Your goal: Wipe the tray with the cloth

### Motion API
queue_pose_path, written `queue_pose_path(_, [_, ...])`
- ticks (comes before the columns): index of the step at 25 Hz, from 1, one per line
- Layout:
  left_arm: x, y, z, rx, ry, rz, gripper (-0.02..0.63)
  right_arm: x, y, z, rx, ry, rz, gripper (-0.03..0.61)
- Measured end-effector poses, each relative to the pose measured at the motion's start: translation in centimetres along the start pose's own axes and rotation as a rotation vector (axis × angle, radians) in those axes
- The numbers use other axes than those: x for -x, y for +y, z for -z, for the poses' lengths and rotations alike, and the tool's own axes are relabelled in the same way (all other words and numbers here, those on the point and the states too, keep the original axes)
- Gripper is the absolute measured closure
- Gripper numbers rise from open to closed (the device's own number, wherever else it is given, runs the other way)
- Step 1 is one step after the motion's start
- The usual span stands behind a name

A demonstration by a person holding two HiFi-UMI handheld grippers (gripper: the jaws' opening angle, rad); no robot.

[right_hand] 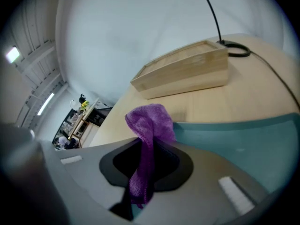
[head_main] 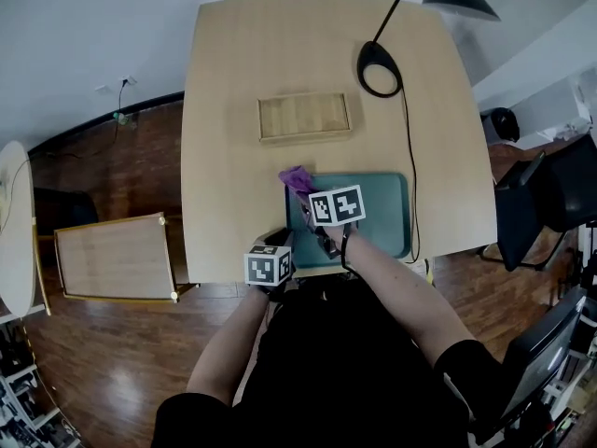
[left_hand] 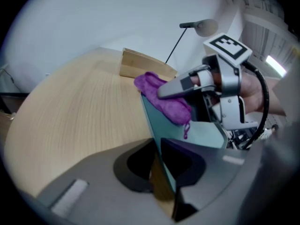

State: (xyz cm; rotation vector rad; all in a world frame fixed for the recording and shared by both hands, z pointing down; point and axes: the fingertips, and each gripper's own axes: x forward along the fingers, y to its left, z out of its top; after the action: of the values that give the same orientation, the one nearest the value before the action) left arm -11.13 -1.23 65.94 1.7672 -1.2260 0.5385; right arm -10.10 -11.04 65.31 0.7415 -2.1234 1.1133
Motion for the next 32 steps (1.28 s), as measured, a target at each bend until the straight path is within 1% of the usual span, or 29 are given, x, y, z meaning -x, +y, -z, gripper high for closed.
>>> queue_pose_path(2, [0.0, 0.2, 0.1, 0.000, 0.001, -0.006, 0.544, 2.6, -2.9, 0.3, 0.009, -0.029, 0.073, 0.522])
queue_pose_path(4, [0.0, 0.2, 0.1, -0.002, 0.000, -0.010, 0.545, 6.2, -6.5, 0.4, -0.003, -0.074, 0.146, 0.522])
queue_pose_path(7, [0.1, 0.4, 0.1, -0.011, -0.006, -0.021, 0.545, 11.8, -12.9, 1.2, -0.091, -0.142, 0.247, 0.522])
queue_pose_path(9, [0.1, 0.6, 0.1, -0.024, -0.018, -0.040, 0.545, 14.8, -17.2, 2.3, -0.160, -0.160, 0.307, 0.522])
queue_pose_path(12, [0.1, 0.8, -0.1, -0.046, -0.033, -0.069, 0.545, 17.6, -21.8, 4.0, -0.222, -0.153, 0.357, 0.522])
queue_pose_path(14, [0.1, 0.9, -0.3, -0.047, -0.038, -0.076, 0.545, 18.4, -23.4, 4.7, -0.222, -0.155, 0.371, 0.522])
queue_pose_path(17, [-0.1, 0.9, -0.3, -0.043, -0.038, -0.078, 0.546, 18.3, -23.8, 5.2, -0.169, -0.147, 0.393, 0.522])
queue_pose_path(20, [0.0, 1.0, -0.1, -0.042, -0.033, -0.079, 0.545, 17.1, -22.6, 5.7, -0.110, -0.084, 0.416, 0.522])
queue_pose_path(22, [0.0, 0.9, -0.1, -0.038, -0.035, -0.079, 0.545, 16.0, -21.1, 5.7, -0.108, -0.058, 0.398, 0.522])
queue_pose_path(28, [-0.2, 0.3, -0.1, -0.044, -0.037, -0.078, 0.545, 12.4, -16.0, 5.1, -0.122, -0.051, 0.335, 0.522])
queue_pose_path(32, [-0.1, 0.3, -0.2, -0.042, -0.037, -0.077, 0.546, 9.3, -11.4, 5.1, -0.083, -0.024, 0.283, 0.522])
